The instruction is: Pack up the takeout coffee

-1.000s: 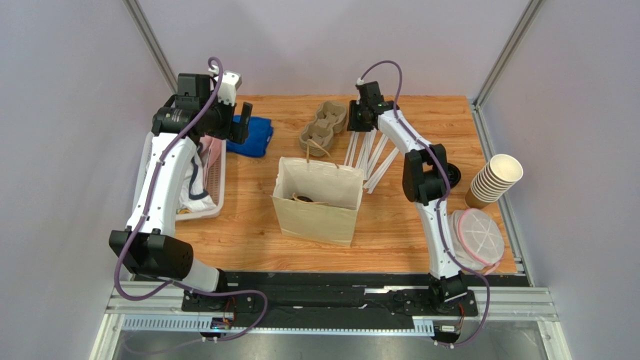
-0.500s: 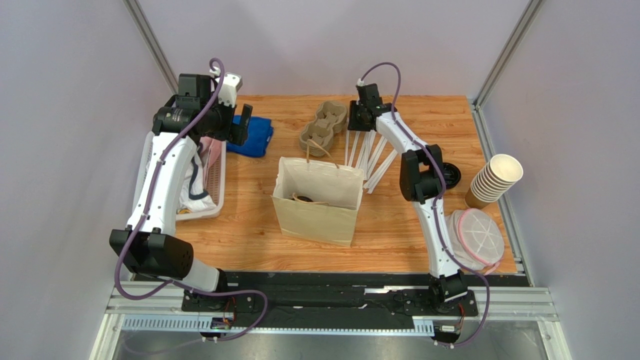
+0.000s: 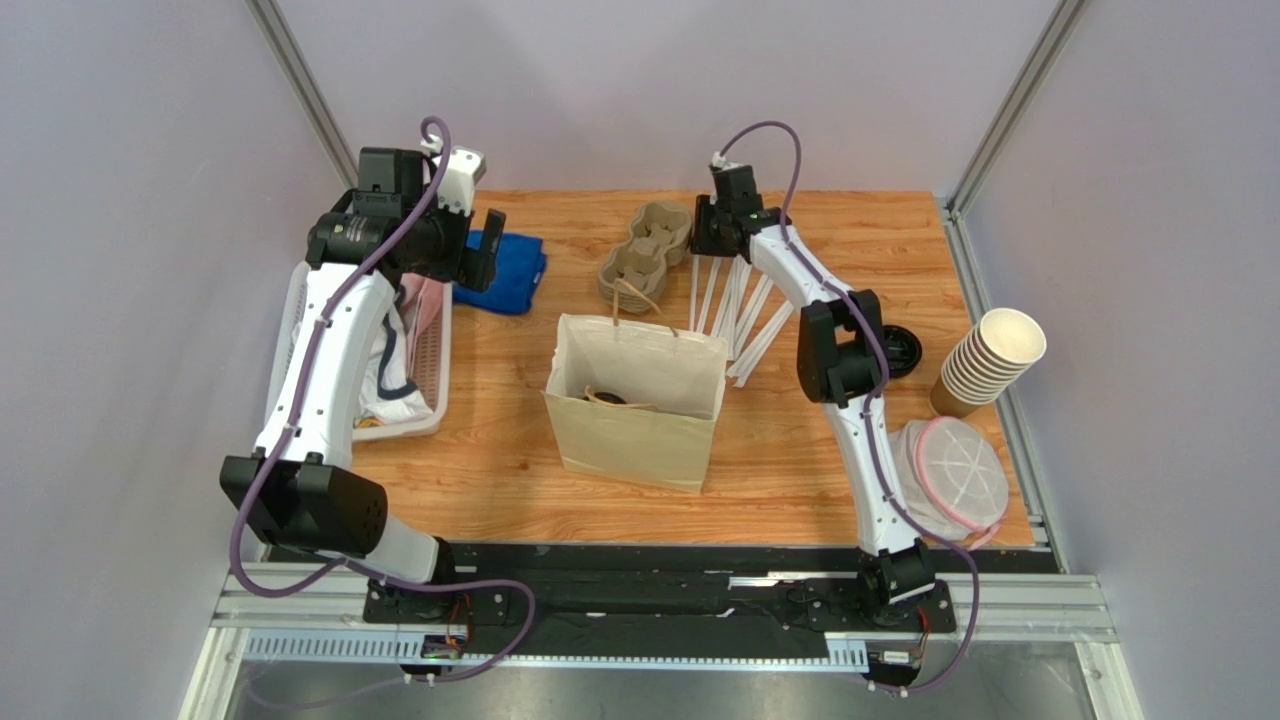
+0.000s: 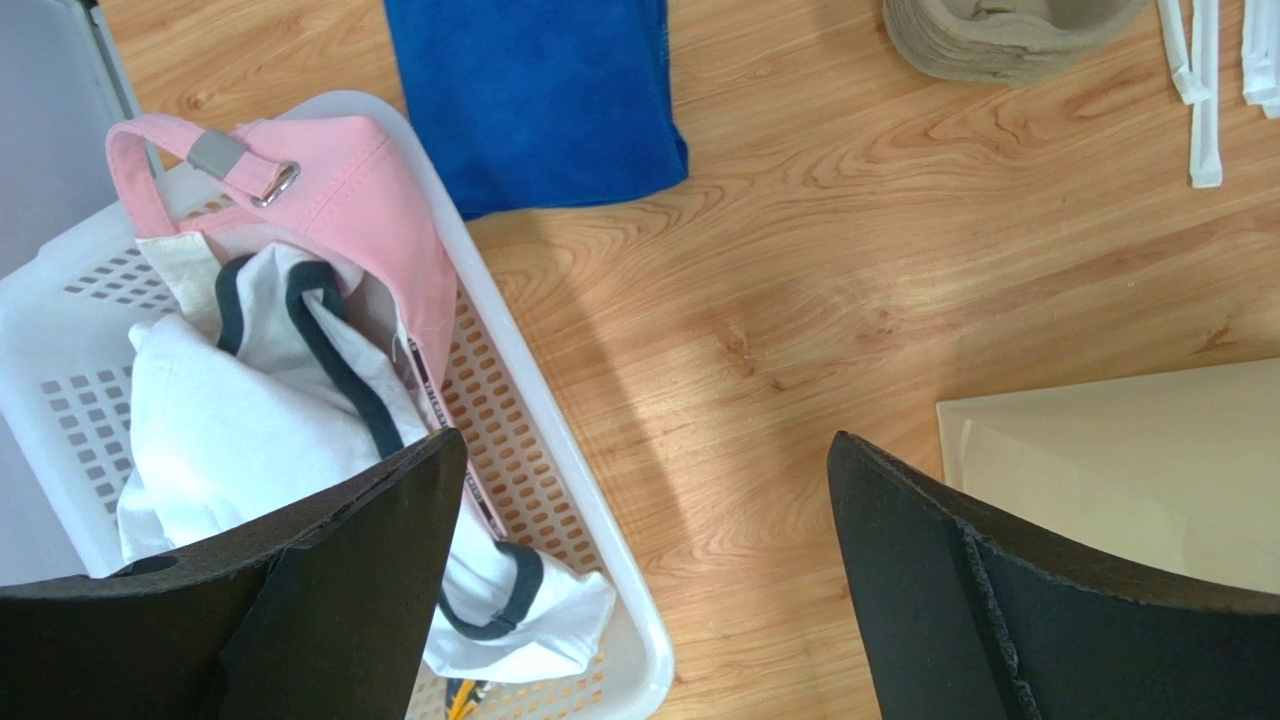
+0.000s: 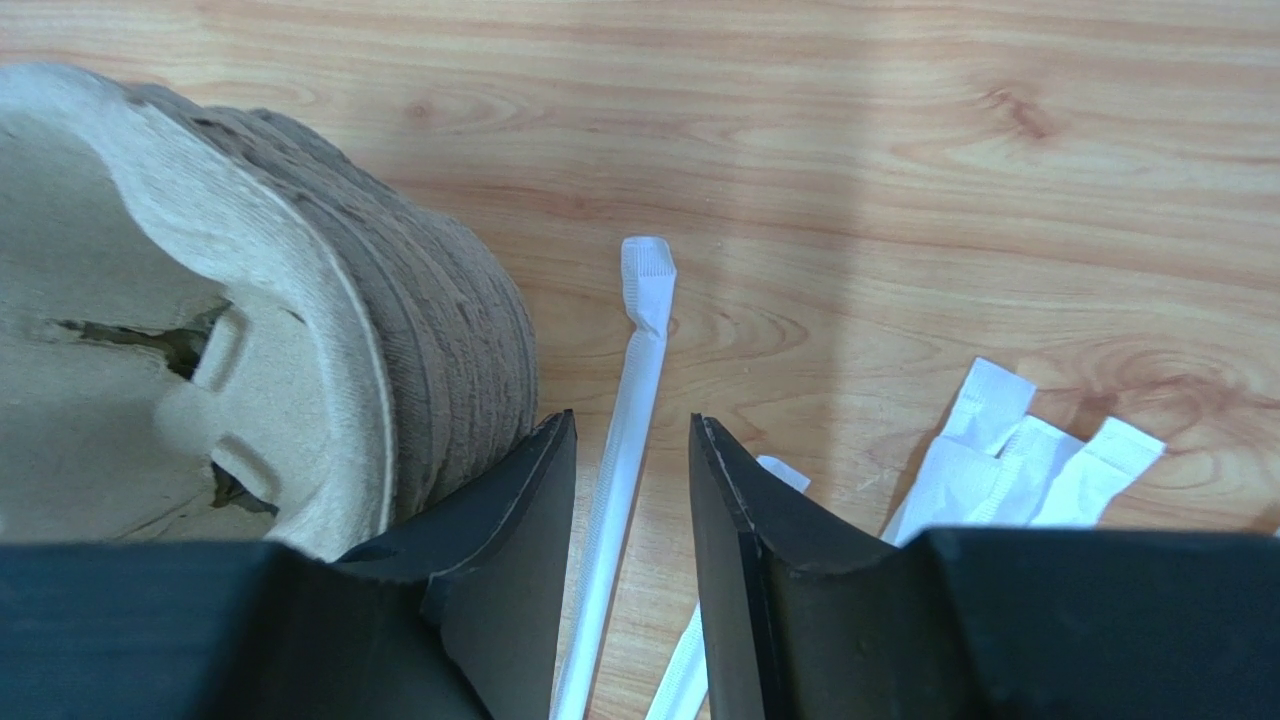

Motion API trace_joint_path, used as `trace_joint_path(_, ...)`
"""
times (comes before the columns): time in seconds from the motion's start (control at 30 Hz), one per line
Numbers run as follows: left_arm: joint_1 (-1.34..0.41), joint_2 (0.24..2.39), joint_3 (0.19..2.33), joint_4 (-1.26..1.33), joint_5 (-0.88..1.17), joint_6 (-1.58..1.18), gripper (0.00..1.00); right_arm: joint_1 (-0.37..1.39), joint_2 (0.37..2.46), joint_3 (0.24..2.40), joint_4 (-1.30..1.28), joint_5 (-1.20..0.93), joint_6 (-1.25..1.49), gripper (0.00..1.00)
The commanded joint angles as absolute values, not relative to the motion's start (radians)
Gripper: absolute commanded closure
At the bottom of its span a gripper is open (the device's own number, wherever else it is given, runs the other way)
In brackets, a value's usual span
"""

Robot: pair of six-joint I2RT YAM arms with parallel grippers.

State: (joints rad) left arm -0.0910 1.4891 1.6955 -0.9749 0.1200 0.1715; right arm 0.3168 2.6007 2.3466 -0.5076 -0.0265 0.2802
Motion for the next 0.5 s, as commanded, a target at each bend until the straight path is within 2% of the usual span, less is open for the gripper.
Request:
trace_joint_path(0.0,-0.084,1.494,1.743,-0.986,0.113,0.199,0.01,0.331,2.629,2.387,-0.465,-0.021,0.27,0.63)
trace_joint_path(0.23,-0.084,1.506,1.763,-0.996,0.114,0.206,0.01,0.339,2.648,2.43,-0.554,-0.002,0.253,0.65)
trace_joint_path(0.47,-0.084,1.499,1.766,-0.999,0.112,0.215,0.01,0.367,2.657,2.453,-0.685,0.117,0.163,0.68)
